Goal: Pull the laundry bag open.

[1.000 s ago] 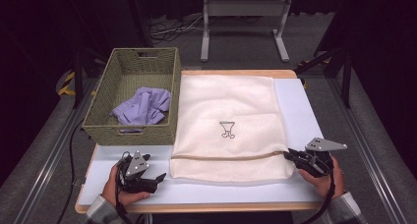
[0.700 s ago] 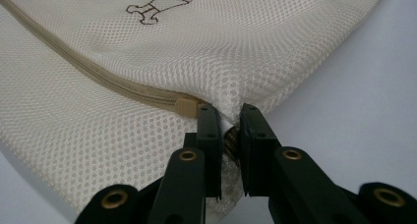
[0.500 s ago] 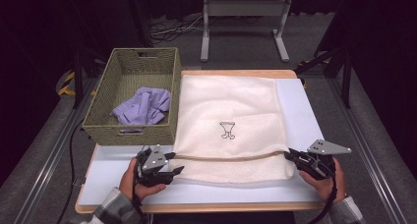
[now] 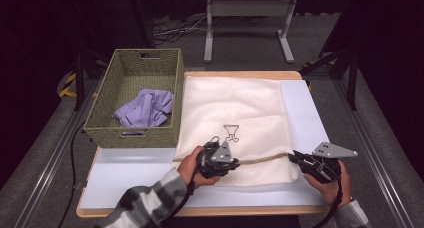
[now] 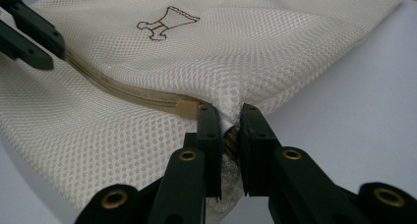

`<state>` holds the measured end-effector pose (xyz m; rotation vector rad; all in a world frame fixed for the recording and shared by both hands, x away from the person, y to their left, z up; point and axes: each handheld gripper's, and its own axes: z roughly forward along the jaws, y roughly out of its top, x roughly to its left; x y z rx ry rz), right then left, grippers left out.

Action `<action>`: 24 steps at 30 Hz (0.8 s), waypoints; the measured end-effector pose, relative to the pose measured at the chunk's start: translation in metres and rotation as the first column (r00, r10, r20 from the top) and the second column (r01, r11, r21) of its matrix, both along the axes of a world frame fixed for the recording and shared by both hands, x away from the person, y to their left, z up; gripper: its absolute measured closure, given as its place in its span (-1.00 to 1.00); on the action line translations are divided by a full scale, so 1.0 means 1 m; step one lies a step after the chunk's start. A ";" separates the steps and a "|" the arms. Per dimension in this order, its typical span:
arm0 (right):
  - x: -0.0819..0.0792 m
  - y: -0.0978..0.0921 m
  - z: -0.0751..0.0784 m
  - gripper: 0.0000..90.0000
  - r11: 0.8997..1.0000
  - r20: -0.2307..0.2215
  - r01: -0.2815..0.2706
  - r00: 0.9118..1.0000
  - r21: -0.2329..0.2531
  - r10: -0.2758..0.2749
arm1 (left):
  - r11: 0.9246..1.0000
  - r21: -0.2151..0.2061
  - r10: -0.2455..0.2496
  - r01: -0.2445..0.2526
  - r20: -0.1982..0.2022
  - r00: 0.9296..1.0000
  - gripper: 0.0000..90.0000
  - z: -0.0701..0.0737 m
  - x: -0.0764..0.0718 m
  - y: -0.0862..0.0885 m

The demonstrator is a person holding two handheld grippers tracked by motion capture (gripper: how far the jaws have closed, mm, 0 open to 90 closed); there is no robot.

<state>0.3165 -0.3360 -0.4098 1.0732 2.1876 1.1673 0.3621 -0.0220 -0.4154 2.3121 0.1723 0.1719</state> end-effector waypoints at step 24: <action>-0.008 0.014 0.007 0.80 0.999 0.039 -0.051 0.998 -0.015 0.052 | 0.998 0.019 -0.063 0.065 -0.064 0.996 0.43 -0.004 0.017 -0.080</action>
